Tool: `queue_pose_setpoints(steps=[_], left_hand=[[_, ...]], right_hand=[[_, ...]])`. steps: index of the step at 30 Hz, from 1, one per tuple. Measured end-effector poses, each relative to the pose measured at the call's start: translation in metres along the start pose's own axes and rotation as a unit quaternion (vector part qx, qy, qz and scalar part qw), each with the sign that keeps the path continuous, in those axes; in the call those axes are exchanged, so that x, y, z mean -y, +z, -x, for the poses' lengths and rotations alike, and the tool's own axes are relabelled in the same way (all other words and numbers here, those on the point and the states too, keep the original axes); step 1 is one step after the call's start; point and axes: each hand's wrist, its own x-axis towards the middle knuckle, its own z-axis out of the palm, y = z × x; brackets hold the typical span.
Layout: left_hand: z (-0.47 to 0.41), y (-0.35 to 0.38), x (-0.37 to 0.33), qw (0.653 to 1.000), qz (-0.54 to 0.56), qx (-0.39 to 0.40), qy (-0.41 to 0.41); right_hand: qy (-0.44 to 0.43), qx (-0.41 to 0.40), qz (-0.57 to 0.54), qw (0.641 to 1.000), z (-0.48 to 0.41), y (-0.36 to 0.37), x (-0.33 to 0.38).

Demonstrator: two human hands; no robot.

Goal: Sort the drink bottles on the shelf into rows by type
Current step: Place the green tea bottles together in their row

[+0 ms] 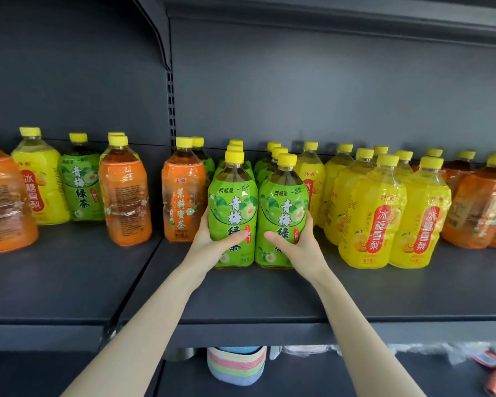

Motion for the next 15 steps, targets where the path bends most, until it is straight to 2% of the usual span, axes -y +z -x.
queue_pose_setpoints(steps=[15], left_hand=[[0.0029,0.0019,-0.0033,1.000,-0.026,-0.010,-0.008]], right_hand=[[0.017,-0.012,0.030,0.999,-0.0033,0.0013,-0.0016]])
